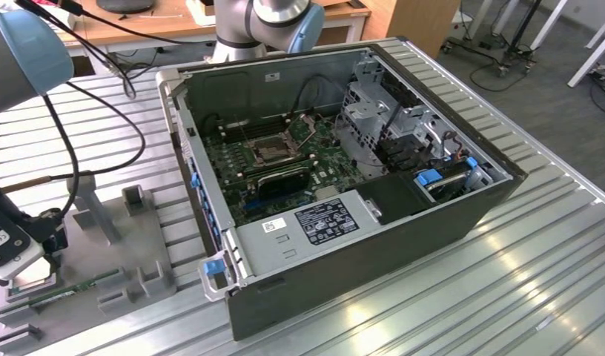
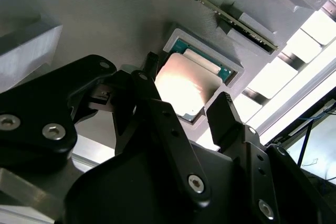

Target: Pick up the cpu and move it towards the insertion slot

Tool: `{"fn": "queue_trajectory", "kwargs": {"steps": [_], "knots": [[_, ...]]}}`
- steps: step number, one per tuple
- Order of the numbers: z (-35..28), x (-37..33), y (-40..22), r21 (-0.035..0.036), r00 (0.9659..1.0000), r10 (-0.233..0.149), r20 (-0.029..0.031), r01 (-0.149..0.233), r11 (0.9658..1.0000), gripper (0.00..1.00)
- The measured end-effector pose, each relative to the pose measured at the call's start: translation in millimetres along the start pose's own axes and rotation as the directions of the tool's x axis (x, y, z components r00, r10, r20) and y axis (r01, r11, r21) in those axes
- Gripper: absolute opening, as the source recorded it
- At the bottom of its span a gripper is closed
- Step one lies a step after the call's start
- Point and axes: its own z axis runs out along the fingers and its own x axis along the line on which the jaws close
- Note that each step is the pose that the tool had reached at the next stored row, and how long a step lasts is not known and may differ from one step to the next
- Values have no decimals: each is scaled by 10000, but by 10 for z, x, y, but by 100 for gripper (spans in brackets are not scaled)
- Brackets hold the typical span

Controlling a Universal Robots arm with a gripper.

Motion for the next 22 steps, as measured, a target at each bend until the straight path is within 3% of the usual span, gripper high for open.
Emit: {"fn": "queue_trajectory", "kwargs": {"steps": [22], "knots": [[23,0,-1,0,10000,0,-1,0,10000,64]]}}
